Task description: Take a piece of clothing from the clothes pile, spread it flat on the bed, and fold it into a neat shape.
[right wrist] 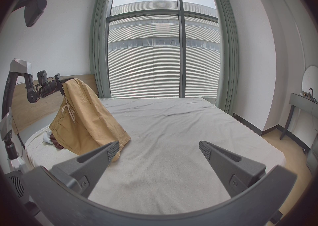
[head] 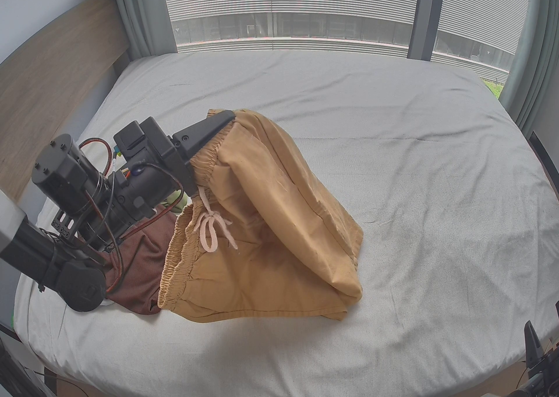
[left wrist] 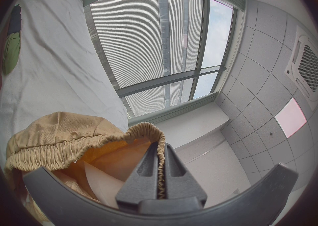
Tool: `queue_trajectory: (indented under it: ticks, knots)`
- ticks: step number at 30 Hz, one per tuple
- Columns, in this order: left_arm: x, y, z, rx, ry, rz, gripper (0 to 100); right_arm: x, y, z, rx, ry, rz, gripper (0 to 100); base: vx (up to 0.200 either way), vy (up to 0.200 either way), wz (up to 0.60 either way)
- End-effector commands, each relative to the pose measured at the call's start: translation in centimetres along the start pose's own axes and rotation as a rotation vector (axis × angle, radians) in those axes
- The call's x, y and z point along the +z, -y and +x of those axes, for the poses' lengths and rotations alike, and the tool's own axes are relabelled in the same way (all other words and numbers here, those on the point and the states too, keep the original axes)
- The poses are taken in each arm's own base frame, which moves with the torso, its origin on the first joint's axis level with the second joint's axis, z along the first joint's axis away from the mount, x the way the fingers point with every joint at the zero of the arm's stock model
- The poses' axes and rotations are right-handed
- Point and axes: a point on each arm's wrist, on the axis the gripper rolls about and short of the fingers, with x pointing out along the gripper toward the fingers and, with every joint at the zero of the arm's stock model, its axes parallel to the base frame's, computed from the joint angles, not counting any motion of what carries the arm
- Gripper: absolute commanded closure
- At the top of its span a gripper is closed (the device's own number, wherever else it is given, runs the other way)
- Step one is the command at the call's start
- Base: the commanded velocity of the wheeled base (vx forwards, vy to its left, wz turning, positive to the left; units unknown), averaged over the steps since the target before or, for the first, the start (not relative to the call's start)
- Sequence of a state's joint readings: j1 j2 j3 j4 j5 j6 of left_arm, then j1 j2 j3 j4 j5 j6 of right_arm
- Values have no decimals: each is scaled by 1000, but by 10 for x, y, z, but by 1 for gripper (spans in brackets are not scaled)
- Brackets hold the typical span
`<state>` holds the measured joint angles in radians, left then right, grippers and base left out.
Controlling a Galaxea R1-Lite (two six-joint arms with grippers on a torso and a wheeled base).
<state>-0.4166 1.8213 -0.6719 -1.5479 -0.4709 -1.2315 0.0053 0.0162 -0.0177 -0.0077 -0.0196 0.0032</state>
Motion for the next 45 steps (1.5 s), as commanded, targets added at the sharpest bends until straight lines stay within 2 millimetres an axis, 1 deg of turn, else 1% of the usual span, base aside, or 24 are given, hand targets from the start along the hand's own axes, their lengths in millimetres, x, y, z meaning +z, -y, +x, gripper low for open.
queue_trajectory:
  ticks: [1,4,6,8,12,14,16,17,20,23,24,25,27,28,33,34,37,38,40,43,44,45]
  knots:
    - [0,-8,-3,24,-17,-5,100,1,0,-1,7,41,1,0,0,0,0]
    - [1,-10,-6,31,-25,-1,100,31,0,-9,12,144,2,0,0,0,0]
    - [3,-15,-9,48,-28,26,100,44,0,-10,38,138,9,0,0,0,0]
    - [2,-26,-10,74,-40,56,100,52,-1,-4,117,88,39,0,0,0,0]
    - [4,-39,-11,105,-40,77,100,65,-5,12,289,-29,149,0,0,0,0]
    - [4,-42,-12,112,-39,76,100,72,-8,24,350,-108,215,0,0,0,0]
    - [4,-42,-12,113,-39,76,100,75,-8,28,368,-129,233,0,0,0,0]
    - [4,-41,-12,111,-38,77,100,88,-11,44,423,-188,286,0,0,0,0]
    - [5,-39,-12,107,-35,81,100,103,-13,66,457,-218,294,0,0,0,0]
    - [5,-38,-12,105,-36,83,100,117,-17,94,472,-250,296,0,0,0,0]
    - [5,-38,-12,105,-36,83,100,117,-17,94,472,-250,296,0,0,0,0]
    - [4,-38,-12,106,-36,81,100,122,-20,108,484,-267,296,0,0,0,0]
    - [5,-38,-12,106,-36,83,100,121,-23,118,495,-297,295,0,0,0,0]
    - [5,-39,-12,105,-38,83,100,123,-26,130,502,-319,297,0,0,0,0]
    - [3,-38,-11,103,-41,83,100,135,-36,160,538,-336,294,0,0,0,0]
    - [3,-38,-11,103,-43,82,100,138,-41,170,556,-343,300,0,0,0,0]
    - [3,-38,-12,105,-40,82,100,142,-47,190,571,-342,303,0,0,0,0]
    - [3,-38,-12,105,-40,82,100,142,-47,190,571,-342,303,0,0,0,0]
    - [3,-37,-12,102,-39,84,100,140,-51,207,571,-328,305,0,0,0,0]
    - [3,-34,-13,96,-40,86,100,134,-54,221,573,-323,308,0,0,0,0]
    - [3,-34,-13,97,-41,86,100,130,-56,228,572,-331,312,0,0,0,0]
    - [3,-34,-13,98,-41,85,100,128,-56,231,570,-334,313,0,0,0,0]
